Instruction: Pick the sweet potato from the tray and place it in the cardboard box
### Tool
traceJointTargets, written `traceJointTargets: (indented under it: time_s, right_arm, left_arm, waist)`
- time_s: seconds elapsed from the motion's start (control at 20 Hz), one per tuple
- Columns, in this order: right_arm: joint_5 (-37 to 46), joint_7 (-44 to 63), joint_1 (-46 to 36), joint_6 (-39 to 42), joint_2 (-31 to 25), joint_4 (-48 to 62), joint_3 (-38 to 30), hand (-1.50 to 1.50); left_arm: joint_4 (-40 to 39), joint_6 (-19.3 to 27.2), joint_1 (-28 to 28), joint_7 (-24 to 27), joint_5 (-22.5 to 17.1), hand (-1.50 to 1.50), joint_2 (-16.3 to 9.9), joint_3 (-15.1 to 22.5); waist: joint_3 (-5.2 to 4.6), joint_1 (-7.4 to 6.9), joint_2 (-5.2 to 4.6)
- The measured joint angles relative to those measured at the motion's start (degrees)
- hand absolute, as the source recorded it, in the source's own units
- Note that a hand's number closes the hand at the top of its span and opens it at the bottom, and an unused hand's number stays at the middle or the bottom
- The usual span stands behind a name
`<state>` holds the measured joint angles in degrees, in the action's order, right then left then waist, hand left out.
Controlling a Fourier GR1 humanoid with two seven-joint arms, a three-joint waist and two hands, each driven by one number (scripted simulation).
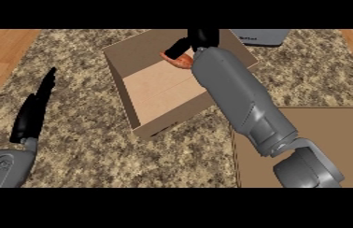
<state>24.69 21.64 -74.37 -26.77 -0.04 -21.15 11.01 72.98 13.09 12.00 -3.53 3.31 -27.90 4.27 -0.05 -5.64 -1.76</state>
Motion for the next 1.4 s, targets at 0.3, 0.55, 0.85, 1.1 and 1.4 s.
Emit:
traceJointTargets:
  time_s: [0.3, 0.55, 0.85, 1.1, 1.4]
  right_arm:
    - [-3.0, -8.3, 0.5, -6.7, 0.0, 1.3, -1.4, -1.5]
    - [-7.4, -14.5, 0.9, -12.6, 0.0, -0.5, -4.7, -1.5]
    - [-12.6, -22.6, 3.2, -12.1, -1.7, -3.6, -10.7, -1.5]
    - [-15.0, -25.0, 9.2, -8.5, -4.8, -9.5, -12.5, -1.5]
    - [-16.7, -24.4, 20.1, -2.7, -11.7, -20.4, -12.8, -1.5]
  left_arm:
    - [0.3, 0.1, -0.9, 0.5, 0.3, 0.0, 0.5, -0.1]
    - [-0.4, 0.2, -1.1, 0.9, 0.6, 0.0, 0.5, -0.9]
    - [1.4, 0.4, -4.2, 0.4, 0.3, 0.0, 0.3, -2.3]
    - [1.2, -0.1, -5.9, 1.0, 0.1, 0.0, -0.1, -4.2]
    - [3.8, -0.4, -8.7, 0.5, -0.1, 0.0, -0.5, -5.8]
  waist:
    - [0.04, -0.17, -0.01]
    - [0.05, 0.86, 0.31]
    - [0.09, 3.05, 1.05]
    - [0.06, 5.08, 1.71]
    - [0.06, 6.42, 2.21]
